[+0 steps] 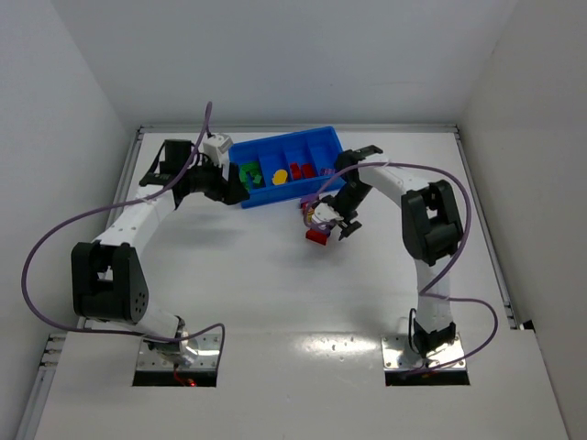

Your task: Sort the legos into containers by color

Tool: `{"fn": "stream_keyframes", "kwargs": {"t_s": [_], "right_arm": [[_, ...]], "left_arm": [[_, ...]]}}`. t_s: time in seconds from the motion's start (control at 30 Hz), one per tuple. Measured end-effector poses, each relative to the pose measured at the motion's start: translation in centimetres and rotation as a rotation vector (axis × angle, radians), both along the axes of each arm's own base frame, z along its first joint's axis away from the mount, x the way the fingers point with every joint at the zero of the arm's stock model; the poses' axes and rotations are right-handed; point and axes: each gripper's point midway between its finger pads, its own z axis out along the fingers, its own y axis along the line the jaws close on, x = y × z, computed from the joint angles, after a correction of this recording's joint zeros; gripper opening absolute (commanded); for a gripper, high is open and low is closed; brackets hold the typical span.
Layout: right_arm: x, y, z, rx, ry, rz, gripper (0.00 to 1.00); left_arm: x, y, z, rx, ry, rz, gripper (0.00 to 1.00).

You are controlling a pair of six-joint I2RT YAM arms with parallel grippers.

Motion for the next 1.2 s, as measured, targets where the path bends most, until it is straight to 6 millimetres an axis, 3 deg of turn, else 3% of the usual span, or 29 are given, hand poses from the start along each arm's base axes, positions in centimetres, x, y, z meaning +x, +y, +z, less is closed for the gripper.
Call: {"fn": "stream_keyframes", "kwargs": {"t_s": [0.33,0.83,1.2], "right_arm": [[-0.2,0.1,-1.3,-0.005,0.033,0.0,0.72],[3.5,1.2,-2.2,0.029,-0.069,-0.066,0.69],[3.1,1.0,-2.8,0.033,-0.063,-0.086,0.69]], "left_arm": [[0.0,0.0,-0.1,0.0,0.001,0.0,0.79],[0.3,-0.1,-2.1,-0.002,0.059,-0.008,0.79],[0.5,-0.3,-2.3,-0.001,0.06,-0.021,0.79]]}}
